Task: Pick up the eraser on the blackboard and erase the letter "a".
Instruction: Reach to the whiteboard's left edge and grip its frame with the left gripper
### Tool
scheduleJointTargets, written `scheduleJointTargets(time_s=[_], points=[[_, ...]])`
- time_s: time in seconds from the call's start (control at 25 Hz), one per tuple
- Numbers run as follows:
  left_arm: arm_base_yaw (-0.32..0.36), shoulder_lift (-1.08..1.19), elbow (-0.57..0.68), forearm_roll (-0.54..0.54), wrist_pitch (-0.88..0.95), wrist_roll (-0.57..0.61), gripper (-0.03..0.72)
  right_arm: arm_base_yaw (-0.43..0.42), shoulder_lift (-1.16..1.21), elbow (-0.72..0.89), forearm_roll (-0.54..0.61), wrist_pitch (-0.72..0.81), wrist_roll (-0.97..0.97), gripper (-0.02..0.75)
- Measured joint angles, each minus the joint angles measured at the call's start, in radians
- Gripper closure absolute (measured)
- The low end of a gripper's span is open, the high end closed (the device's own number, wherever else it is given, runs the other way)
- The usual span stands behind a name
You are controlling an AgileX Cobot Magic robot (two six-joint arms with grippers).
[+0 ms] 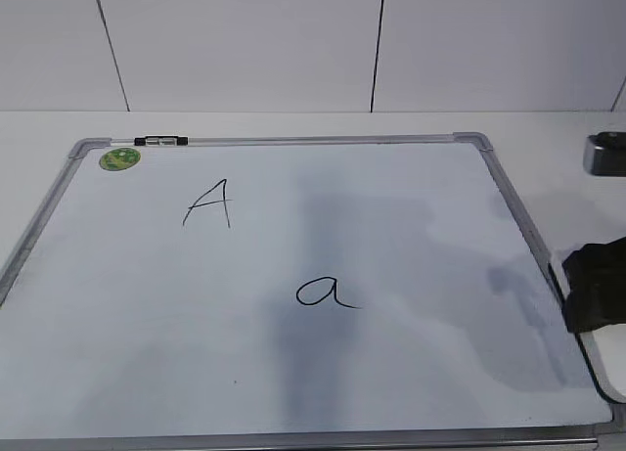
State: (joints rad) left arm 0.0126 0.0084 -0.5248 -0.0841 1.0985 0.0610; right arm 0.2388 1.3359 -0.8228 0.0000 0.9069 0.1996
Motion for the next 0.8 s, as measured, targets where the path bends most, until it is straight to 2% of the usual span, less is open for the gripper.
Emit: scheduleJointTargets(time_s=[0.4, 0.8], points=[[0.0, 0.0, 0.0, 0.0, 0.0, 0.0, 0.425, 0.0, -0.111, -0.113, 0.0, 0.157, -0.002, 0.209], [0.0, 0.0, 0.0, 0.0, 0.0, 0.0, 0.425, 0.0, -0.111, -0.178, 0.0, 0.217, -0.045, 0.209]])
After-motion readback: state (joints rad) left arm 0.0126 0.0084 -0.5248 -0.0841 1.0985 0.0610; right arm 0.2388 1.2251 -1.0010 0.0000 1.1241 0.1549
